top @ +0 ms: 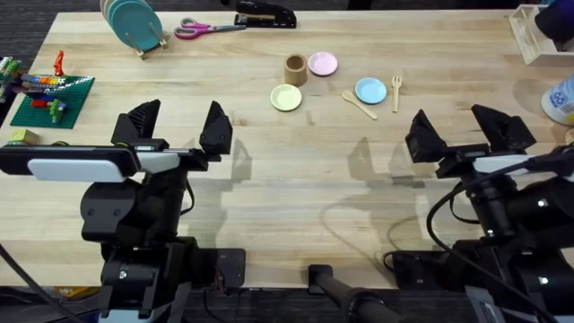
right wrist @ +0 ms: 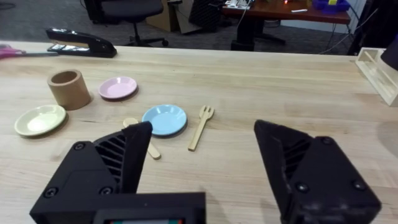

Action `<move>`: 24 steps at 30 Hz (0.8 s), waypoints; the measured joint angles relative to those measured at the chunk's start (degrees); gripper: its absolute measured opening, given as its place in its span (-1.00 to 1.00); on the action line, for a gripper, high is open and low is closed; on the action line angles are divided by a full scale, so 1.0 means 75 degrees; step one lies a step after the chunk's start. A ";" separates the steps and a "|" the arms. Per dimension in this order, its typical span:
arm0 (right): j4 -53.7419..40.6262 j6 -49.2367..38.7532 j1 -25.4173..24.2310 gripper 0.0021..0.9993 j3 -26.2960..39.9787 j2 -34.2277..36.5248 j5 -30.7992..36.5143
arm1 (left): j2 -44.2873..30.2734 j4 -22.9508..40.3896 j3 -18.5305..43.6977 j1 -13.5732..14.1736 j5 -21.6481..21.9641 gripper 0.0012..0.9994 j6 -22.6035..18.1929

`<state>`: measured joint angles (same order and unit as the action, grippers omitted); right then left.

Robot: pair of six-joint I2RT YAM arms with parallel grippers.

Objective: Pick up a utensil and set it on the pink plate, then put the other utensil in the container.

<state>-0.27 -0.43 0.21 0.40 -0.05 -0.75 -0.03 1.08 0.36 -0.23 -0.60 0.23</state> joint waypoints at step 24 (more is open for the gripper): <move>0.0459 0.0003 0.0000 1.00 0.0427 0.0009 -0.0017 | -0.0003 0.0391 0.0689 0.0000 -0.0062 0.99 0.0035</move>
<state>3.17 -0.40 0.21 3.61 0.01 -0.88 -0.05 4.02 5.53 -0.23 -1.07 0.49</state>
